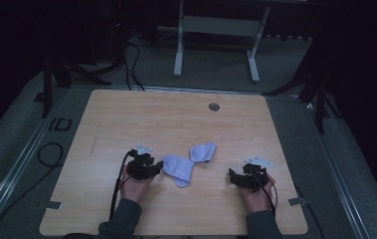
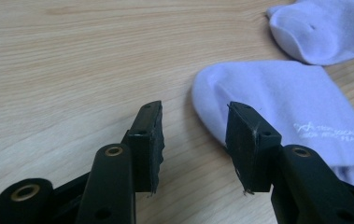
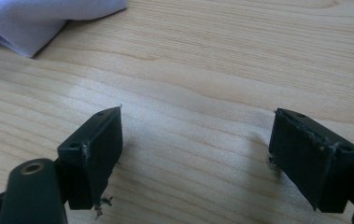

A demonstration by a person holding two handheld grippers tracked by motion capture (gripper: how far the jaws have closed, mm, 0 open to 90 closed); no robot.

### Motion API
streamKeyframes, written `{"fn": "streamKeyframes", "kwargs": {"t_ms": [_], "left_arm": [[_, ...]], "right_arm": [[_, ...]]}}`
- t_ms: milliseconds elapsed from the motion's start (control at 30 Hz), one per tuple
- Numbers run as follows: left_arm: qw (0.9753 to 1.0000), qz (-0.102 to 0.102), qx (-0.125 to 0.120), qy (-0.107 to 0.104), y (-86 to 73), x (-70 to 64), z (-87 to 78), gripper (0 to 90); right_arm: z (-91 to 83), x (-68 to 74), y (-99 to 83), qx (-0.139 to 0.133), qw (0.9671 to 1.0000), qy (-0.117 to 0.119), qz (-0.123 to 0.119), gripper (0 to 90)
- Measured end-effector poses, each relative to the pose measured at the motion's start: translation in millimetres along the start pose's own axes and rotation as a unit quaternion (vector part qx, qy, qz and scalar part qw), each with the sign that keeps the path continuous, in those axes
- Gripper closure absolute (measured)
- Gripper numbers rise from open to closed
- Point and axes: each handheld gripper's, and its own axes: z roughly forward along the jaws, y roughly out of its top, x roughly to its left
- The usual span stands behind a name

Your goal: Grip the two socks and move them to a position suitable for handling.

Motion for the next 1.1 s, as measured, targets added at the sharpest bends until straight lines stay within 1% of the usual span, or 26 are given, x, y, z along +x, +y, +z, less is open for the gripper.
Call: {"fn": "streamKeyframes", "kwargs": {"t_ms": [67,100,133,233,267,300,333,400,433,467,533,600,633,667,700,733,800,833,867,900,967,1000,1033,1067,1100], "left_arm": [[1.0,0.003,0.004,-0.002,1.9,-2.7,2.5,55.1],[0.9999,0.008,0.01,-0.003,3.6,-5.6,5.8,55.1],[0.9999,0.008,0.01,-0.003,3.6,-5.6,5.8,55.1],[0.9997,0.012,0.022,-0.002,4.6,-8.6,11.9,55.5],[0.9995,0.013,0.027,-0.001,4.5,-9.5,13.7,58.2],[0.9994,0.018,0.031,0.002,4.1,-10.6,15.1,58.2],[0.9991,0.027,0.033,0.003,3.5,-13.4,16.5,63.4],[0.999,0.03,0.033,0.003,3.4,-14.7,16.5,71.6],[0.999,0.032,0.032,0.0,3.6,-15.7,16.2,71.6],[0.999,0.034,0.031,-0.001,4.0,-16.4,15.6,80.8],[0.9988,0.038,0.028,-0.008,5.5,-18.2,13.7,85.9],[0.9983,0.048,0.027,-0.018,8.2,-21.2,10.5,86.9],[0.9981,0.054,0.024,-0.019,9.6,-23.7,8.7,87.2],[0.9977,0.062,0.016,-0.023,12.9,-28.9,4.6,87.3],[0.9977,0.062,0.016,-0.023,12.9,-28.9,4.6,87.3],[0.9971,0.07,0.007,-0.03,16.4,-33.8,0.6,87.4],[0.9965,0.075,-0.003,-0.038,19.4,-39.8,-3.1,87.4],[0.9965,0.075,-0.003,-0.038,19.4,-39.8,-3.1,87.3],[0.9953,0.086,-0.009,-0.044,22.3,-45.7,-6.8,87.3],[0.9953,0.086,-0.009,-0.044,22.3,-45.7,-6.8,87.3],[0.9943,0.093,-0.017,-0.05,24.5,-51.7,-10.4,87.2],[0.9931,0.099,-0.023,-0.057,26.2,-57.2,-13.7,87.2],[0.9931,0.099,-0.023,-0.057,26.2,-57.2,-13.7,87.2],[0.992,0.105,-0.028,-0.063,27.2,-62.7,-16.6,87.2],[0.992,0.105,-0.028,-0.063,27.2,-62.7,-16.6,87.2]], "right_arm": [[0.0,0.0,0.0,0.0,1.0,0.0,0.0,17.2],[0.0,0.0,0.0,0.0,1.0,0.0,0.0,17.2],[0.0,0.0,0.0,0.0,1.0,0.0,0.0,17.2],[0.0,0.0,0.0,0.0,1.0,0.0,0.0,17.2],[0.0,0.0,0.1,0.0,1.0,0.0,0.0,17.2],[0.0,0.0,0.1,0.0,1.0,0.0,0.0,17.2],[0.1,0.0,0.1,0.0,1.0,0.001,-0.001,17.2],[0.1,-0.1,0.1,0.0,1.0,0.001,-0.001,17.2],[0.1,-0.1,0.1,0.0,1.0,0.001,-0.001,17.2],[0.1,-0.1,0.1,0.0,1.0,0.001,-0.002,17.2],[0.2,-0.1,0.1,0.0,1.0,0.001,-0.002,17.2],[0.2,0.0,0.1,0.0,1.0,0.002,-0.002,17.2],[0.2,0.0,0.1,0.0,1.0,0.003,-0.002,17.2],[0.2,0.1,0.2,0.0,1.0,0.003,-0.003,17.3],[0.2,0.1,0.2,0.0,1.0,0.003,-0.003,17.3],[0.2,0.1,0.2,0.0,1.0,0.003,-0.003,17.2],[0.2,0.1,0.2,0.0,1.0,0.004,-0.003,17.2],[0.2,0.1,0.2,0.0,1.0,0.004,-0.004,17.2],[0.2,0.1,0.2,0.0,1.0,0.004,-0.004,17.2],[0.2,0.1,0.2,0.0,1.0,0.004,-0.004,17.2],[0.2,0.2,0.2,0.0,1.0,0.004,-0.004,17.2],[0.3,0.2,0.2,0.0,1.0,0.004,-0.004,17.2],[0.2,0.1,0.2,0.0,1.0,0.004,-0.004,17.2],[0.2,0.1,0.2,0.0,1.0,0.004,-0.005,17.2],[0.2,0.1,0.2,0.0,1.0,0.004,-0.005,17.2]]}}
